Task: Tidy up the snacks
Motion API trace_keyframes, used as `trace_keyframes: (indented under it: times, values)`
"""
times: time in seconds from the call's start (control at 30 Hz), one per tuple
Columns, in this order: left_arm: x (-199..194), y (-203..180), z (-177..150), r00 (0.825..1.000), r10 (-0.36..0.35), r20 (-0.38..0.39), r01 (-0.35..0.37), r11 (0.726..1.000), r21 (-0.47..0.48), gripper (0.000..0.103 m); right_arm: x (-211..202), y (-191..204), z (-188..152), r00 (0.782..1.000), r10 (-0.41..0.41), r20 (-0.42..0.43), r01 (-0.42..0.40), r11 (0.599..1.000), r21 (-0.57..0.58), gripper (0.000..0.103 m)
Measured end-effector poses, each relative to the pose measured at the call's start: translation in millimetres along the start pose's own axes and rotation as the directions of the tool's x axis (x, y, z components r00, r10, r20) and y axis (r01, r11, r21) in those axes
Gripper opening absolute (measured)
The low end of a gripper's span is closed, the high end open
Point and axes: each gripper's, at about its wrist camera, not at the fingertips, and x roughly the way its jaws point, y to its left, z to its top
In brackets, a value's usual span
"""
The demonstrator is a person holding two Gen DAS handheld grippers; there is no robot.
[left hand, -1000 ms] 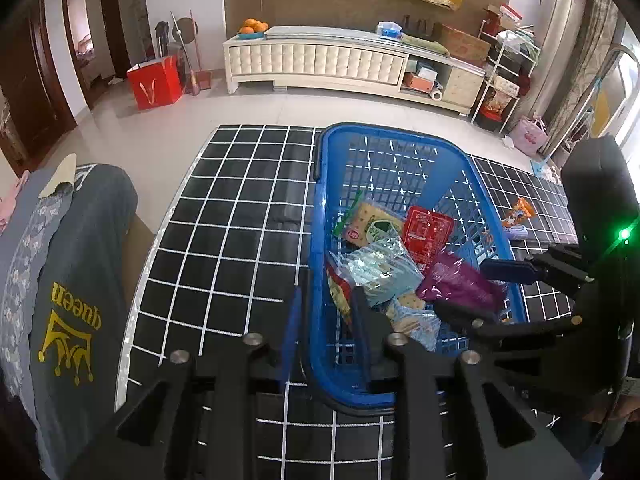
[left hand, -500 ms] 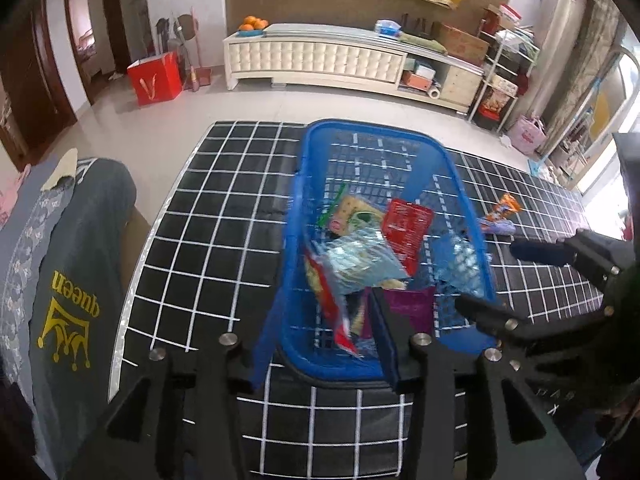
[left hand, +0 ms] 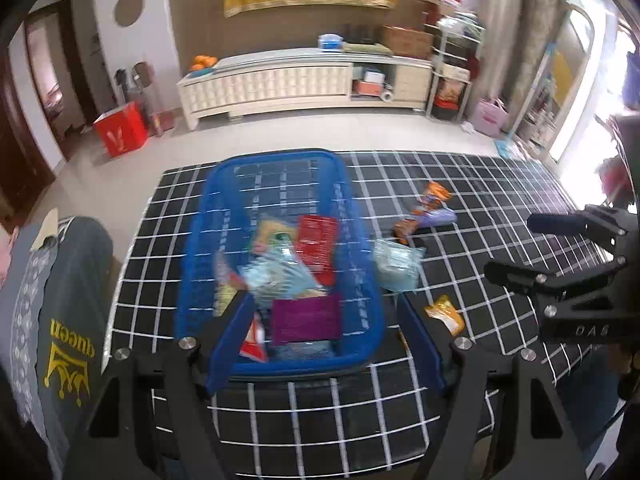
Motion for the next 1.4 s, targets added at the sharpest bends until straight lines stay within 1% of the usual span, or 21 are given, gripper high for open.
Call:
trace_keyframes:
  times: [0.1,0.17,0.23,0.37,0.4,0.43,0.47,0.57,0.63,0.77,0.83,0.93,1.03,1.1,1.17,1.23,1.33,1.4]
  values:
    - [5,-24,-3,0.999,-0.042,-0.013,0.042,0.998,0.038,0.072,-5,-16,-18,1.0,-0.02,0.014,0.02,1.0,0.022,0.089]
    - [5,-40,-6,0.998,-0.064,0.0,0.064,0.996,0.064,0.072,-7,-25,-30,0.999,-0.046,0.029,0.045,0.999,0.031,0.089]
    - [7,-58,-11,0.997,-0.077,0.015,0.074,0.991,0.114,0.072,-8,-32,-40,0.998,-0.054,0.034,0.053,0.998,0.047,0.09]
    - [18,-88,-22,0.997,-0.08,0.015,0.076,0.976,0.206,0.072,-5,-46,-58,0.996,-0.071,0.047,0.067,0.995,0.074,0.091]
    - [23,-96,-25,0.997,-0.078,0.012,0.074,0.971,0.226,0.072,-3,-49,-63,0.996,-0.072,0.048,0.068,0.995,0.074,0.093]
    - [27,-101,-27,0.997,-0.081,0.009,0.077,0.969,0.235,0.072,-1,-52,-67,0.996,-0.076,0.048,0.072,0.995,0.075,0.097]
    - [33,-106,-29,0.996,-0.088,0.001,0.085,0.966,0.245,0.072,2,-54,-70,0.996,-0.081,0.047,0.077,0.994,0.079,0.099]
    - [49,-113,-36,0.995,-0.092,-0.035,0.098,0.961,0.259,0.072,8,-62,-82,0.996,-0.072,0.053,0.067,0.993,0.097,0.103]
    - [62,-113,-41,0.99,-0.12,-0.068,0.133,0.957,0.259,0.072,17,-66,-90,0.997,-0.047,0.054,0.041,0.993,0.114,0.103]
    - [84,-121,-54,0.981,-0.155,-0.114,0.182,0.939,0.29,0.072,35,-70,-102,0.998,-0.049,0.033,0.044,0.99,0.136,0.103]
    - [95,-128,-59,0.97,-0.189,-0.152,0.228,0.925,0.304,0.072,43,-74,-105,0.998,-0.056,0.024,0.052,0.988,0.145,0.103]
    - [110,-140,-65,0.965,-0.189,-0.183,0.244,0.902,0.356,0.072,51,-82,-108,0.997,-0.068,0.021,0.064,0.985,0.16,0.103]
    - [131,-150,-71,0.953,-0.216,-0.211,0.288,0.861,0.418,0.072,56,-89,-109,0.997,-0.066,0.029,0.06,0.982,0.177,0.103]
    - [151,-150,-73,0.95,-0.192,-0.247,0.284,0.862,0.42,0.072,61,-91,-111,0.998,-0.061,0.023,0.056,0.983,0.177,0.103]
    - [167,-147,-75,0.945,-0.185,-0.271,0.289,0.861,0.419,0.072,66,-92,-112,0.998,-0.065,0.019,0.061,0.984,0.168,0.103]
    - [175,-144,-75,0.946,-0.174,-0.275,0.28,0.864,0.418,0.072,72,-95,-113,0.997,-0.072,0.021,0.067,0.984,0.167,0.103]
    - [188,-141,-72,0.947,-0.165,-0.277,0.271,0.871,0.409,0.072,79,-101,-112,0.999,-0.043,0.026,0.036,0.978,0.205,0.103]
    - [194,-143,-70,0.943,-0.167,-0.288,0.279,0.868,0.41,0.072,83,-105,-111,0.999,-0.035,0.022,0.029,0.974,0.227,0.103]
